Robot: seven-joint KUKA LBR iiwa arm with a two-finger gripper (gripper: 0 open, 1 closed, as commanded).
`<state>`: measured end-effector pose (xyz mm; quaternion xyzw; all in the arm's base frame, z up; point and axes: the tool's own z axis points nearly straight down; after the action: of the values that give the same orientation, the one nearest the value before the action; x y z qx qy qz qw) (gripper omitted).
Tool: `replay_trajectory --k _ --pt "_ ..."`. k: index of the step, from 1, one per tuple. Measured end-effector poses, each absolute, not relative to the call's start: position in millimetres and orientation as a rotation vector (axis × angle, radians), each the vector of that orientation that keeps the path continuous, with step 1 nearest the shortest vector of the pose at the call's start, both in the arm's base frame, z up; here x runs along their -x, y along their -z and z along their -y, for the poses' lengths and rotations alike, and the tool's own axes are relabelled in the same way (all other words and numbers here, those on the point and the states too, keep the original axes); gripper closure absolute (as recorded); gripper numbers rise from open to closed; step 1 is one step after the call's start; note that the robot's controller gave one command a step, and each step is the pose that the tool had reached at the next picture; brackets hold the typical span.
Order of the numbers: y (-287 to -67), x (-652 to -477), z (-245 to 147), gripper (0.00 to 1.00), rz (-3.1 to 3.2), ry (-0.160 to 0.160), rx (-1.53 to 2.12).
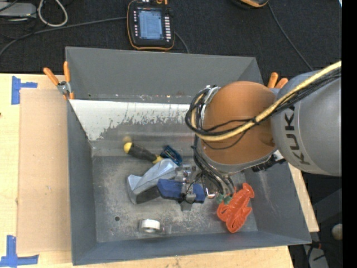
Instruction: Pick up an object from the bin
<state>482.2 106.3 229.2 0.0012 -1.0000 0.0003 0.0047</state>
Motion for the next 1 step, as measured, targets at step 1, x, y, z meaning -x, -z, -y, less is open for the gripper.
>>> replay_trajectory --k 1 --pt "-232.2 -483.8 -105.4 0.0 3.139 0.0 0.003"
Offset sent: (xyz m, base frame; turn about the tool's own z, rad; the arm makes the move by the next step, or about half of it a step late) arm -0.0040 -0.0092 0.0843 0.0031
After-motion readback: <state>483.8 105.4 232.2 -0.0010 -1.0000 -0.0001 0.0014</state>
